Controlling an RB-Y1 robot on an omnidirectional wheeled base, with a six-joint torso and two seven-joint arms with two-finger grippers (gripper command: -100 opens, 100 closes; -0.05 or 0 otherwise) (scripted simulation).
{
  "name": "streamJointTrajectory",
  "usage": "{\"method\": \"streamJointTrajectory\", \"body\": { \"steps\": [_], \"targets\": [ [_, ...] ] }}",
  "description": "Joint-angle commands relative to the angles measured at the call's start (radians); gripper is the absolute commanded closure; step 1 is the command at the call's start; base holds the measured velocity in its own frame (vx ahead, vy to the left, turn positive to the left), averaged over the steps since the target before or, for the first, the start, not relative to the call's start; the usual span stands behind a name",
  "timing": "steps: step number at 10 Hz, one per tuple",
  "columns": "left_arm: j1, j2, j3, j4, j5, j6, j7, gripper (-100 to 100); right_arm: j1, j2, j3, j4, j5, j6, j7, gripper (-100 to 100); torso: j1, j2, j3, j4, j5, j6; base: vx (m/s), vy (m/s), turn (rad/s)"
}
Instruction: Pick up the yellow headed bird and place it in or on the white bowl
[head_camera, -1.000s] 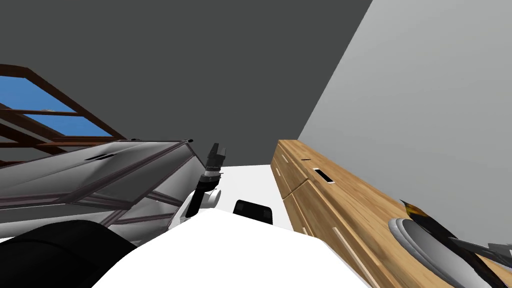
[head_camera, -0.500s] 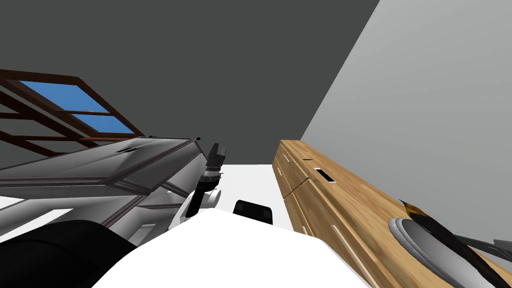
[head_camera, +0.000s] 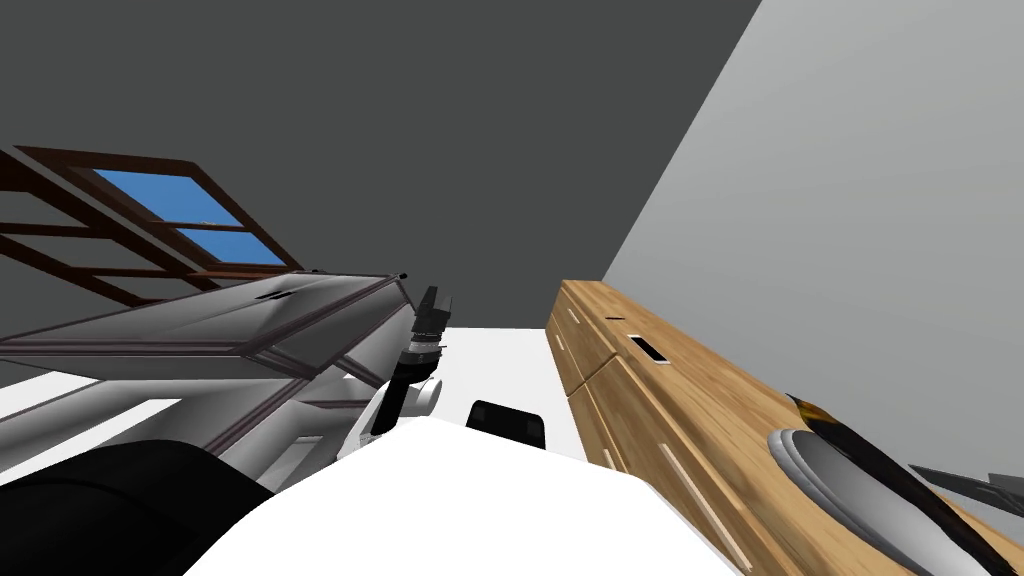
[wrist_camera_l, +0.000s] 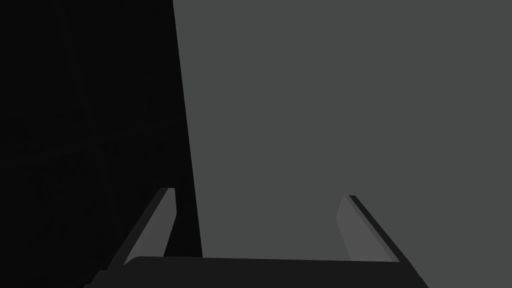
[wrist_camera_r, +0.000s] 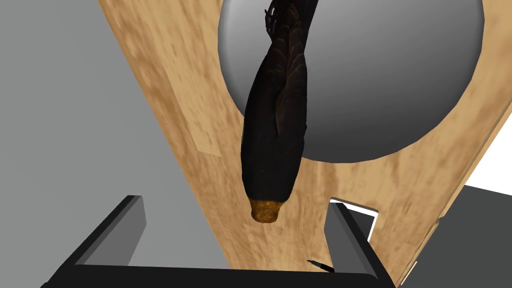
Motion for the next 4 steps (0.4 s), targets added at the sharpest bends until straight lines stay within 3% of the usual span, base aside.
{"method": "streamJointTrajectory", "body": {
  "steps": [1,4],
  "targets": [
    [0.000,0.000,0.000,0.000,0.000,0.000,0.000,0,0.000,0.000,0.000,0.000,0.000,0.000,0.000,0,0.000,0.000,0.000,0.000,0.000,0.000,0.000,0.000,0.000],
    [0.000,0.000,0.000,0.000,0.000,0.000,0.000,0,0.000,0.000,0.000,0.000,0.000,0.000,0.000,0,0.000,-0.001,-0.001,0.000,0.000,0.000,0.000,0.000,0.000]
  ]
}}
